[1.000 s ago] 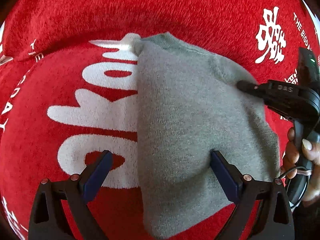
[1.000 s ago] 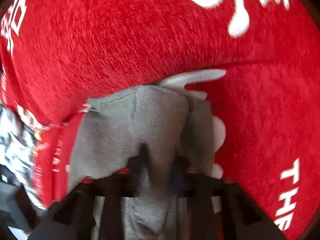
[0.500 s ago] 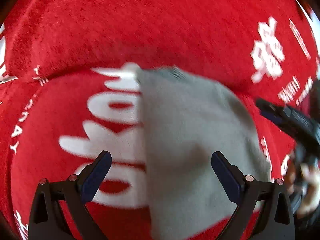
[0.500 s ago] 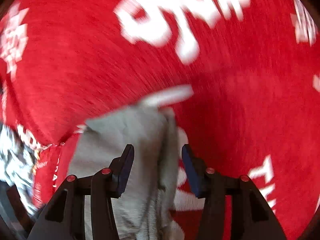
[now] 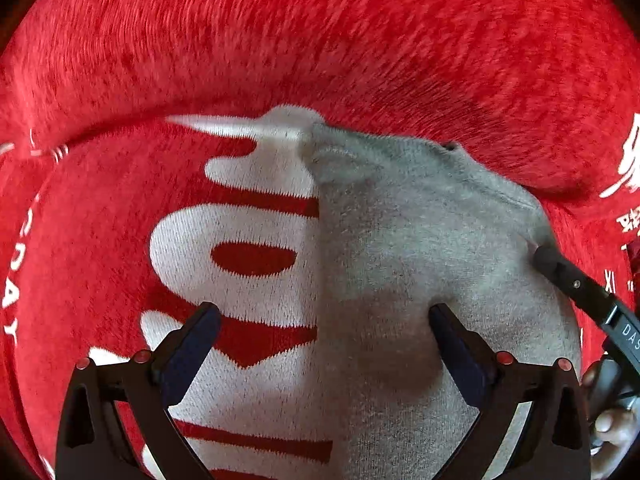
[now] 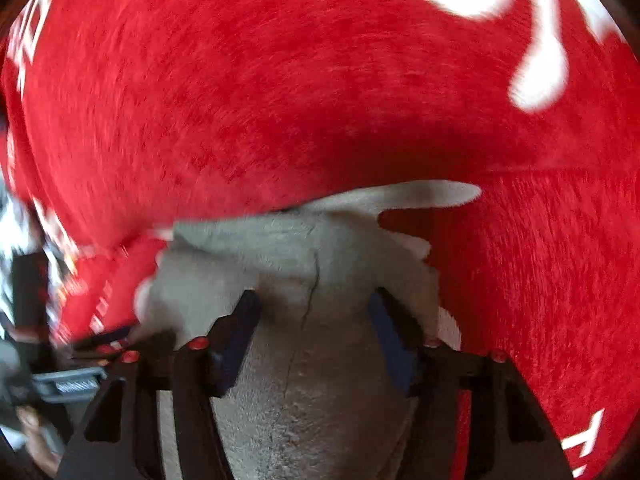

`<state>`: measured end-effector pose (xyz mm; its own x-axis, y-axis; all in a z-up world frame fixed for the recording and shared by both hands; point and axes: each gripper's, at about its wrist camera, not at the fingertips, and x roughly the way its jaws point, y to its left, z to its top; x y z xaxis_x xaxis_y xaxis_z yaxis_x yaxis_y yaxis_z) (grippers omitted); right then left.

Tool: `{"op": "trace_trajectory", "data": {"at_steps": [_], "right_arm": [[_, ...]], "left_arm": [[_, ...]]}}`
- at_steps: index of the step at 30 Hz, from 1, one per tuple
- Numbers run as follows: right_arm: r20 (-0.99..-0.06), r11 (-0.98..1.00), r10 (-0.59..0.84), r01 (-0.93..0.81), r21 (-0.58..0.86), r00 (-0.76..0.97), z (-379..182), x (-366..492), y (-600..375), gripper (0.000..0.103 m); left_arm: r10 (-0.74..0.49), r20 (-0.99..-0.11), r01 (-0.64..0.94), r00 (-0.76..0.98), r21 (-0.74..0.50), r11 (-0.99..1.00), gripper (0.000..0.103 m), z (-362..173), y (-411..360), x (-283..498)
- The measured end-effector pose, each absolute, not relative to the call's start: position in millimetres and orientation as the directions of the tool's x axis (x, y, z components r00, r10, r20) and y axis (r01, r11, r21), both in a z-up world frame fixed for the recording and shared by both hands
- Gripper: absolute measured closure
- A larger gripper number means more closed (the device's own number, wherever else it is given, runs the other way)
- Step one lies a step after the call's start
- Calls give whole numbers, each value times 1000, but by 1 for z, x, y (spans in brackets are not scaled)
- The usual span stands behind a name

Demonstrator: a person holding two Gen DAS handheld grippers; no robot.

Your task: Fold small clothes

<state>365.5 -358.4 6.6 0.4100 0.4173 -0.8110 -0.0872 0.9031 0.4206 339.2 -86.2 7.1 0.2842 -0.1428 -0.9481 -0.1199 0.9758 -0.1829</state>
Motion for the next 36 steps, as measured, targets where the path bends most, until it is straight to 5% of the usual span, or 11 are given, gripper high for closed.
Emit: {"op": "trace_trajectory", "data": {"at_steps": [4, 8, 15, 19, 28, 36], "right_arm": [[-843, 958, 286, -138, 251, 455, 33, 348, -347, 41], [-813, 959, 281, -189, 213, 509, 56, 345, -335, 24], [-924, 967, 239, -154, 201, 299, 4, 390, -311, 23], [-891, 987, 163, -79, 143, 423, 41, 372, -320, 23], [-823, 896, 366, -405, 185, 435, 85, 276, -288, 22], [-874, 940, 281, -296, 167, 398, 37, 229, -337, 16]], "left_arm": [[-132, -931, -117, 341, -182, 976, 0, 30, -84, 324], [-141, -922, -94, 362, -186, 978, 0, 40, -93, 316], [-81, -939, -74, 333, -112, 991, 0, 26, -106, 307], [-66, -927, -54, 369, -93, 994, 0, 39, -98, 293], [-76, -914, -48, 398, -103, 994, 0, 53, -96, 260], [-129, -900, -59, 416, -169, 984, 0, 43, -76, 214]]}}
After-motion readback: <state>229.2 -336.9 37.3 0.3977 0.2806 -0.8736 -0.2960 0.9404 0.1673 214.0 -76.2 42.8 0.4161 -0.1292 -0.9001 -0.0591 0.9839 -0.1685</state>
